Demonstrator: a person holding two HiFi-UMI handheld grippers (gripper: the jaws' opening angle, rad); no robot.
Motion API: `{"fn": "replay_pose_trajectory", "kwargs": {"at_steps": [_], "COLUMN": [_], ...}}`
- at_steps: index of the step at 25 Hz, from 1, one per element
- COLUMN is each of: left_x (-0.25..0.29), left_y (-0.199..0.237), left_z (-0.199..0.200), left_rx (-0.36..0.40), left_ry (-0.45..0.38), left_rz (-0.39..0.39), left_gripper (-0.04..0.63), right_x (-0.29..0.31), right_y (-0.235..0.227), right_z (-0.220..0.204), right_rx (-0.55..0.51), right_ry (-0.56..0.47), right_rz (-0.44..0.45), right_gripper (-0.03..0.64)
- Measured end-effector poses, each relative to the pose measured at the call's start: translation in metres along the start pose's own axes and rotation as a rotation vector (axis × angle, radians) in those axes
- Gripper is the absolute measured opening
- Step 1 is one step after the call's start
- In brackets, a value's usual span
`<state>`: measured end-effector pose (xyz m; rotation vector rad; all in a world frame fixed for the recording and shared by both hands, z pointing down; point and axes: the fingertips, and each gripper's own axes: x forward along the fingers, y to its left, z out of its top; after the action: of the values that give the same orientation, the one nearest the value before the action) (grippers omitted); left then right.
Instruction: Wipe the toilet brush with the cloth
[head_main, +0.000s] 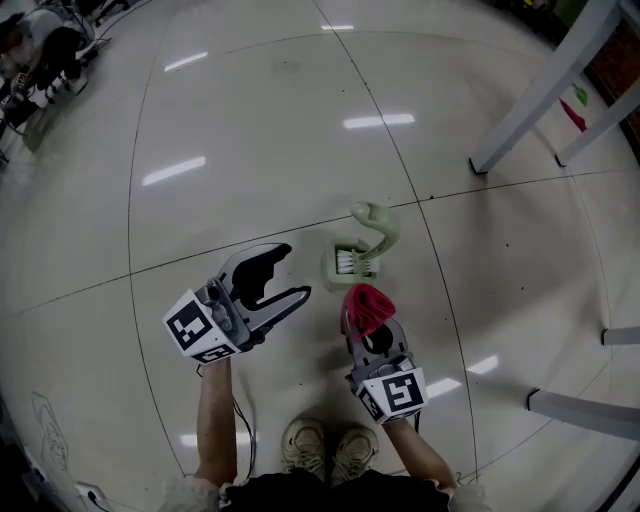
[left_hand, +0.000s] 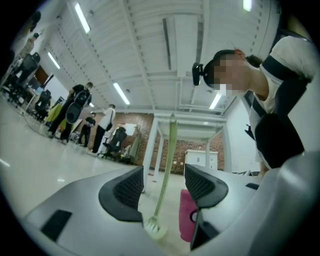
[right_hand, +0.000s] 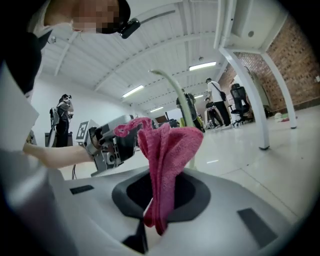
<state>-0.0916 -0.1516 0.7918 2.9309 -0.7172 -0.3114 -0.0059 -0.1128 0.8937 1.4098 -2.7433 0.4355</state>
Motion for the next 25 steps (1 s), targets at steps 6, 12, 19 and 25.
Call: {"fn": "replay_pose_trajectory", "kwargs": {"at_steps": [6,12,19,25], "left_x": [0.070,0.108,0.113,0.119], "left_y": [-0.018,-0.040,-0.039,-0.026], "left_z": [0.090,0.116,0.108,0.141], "left_rx": [0.154,0.189,0.161,0.157], "left_ry": [-0.030,-0.026,-0.014,-0.101], "left_rz": [-0.161,-0.302,-0.324,-0.294], "left_gripper": [0.261,0.261,0.109,0.109], "right_x": [-0.050,-0.071,-0.064,-0.036], "right_y": [-0.057,-0.075,-0.067,-0.066], "right_z": [0.071,0.110,0.117,0.160], "right_rx": [-0.013,-0.034,-0.030,-0.060], "right_ry": [-0.077,-0.139,-0.183,-0.240], "right_rz": [-0.123,-0.127,-0.088,-0.025], "right_gripper": [0.031,0.031,0.031,0.031]}}
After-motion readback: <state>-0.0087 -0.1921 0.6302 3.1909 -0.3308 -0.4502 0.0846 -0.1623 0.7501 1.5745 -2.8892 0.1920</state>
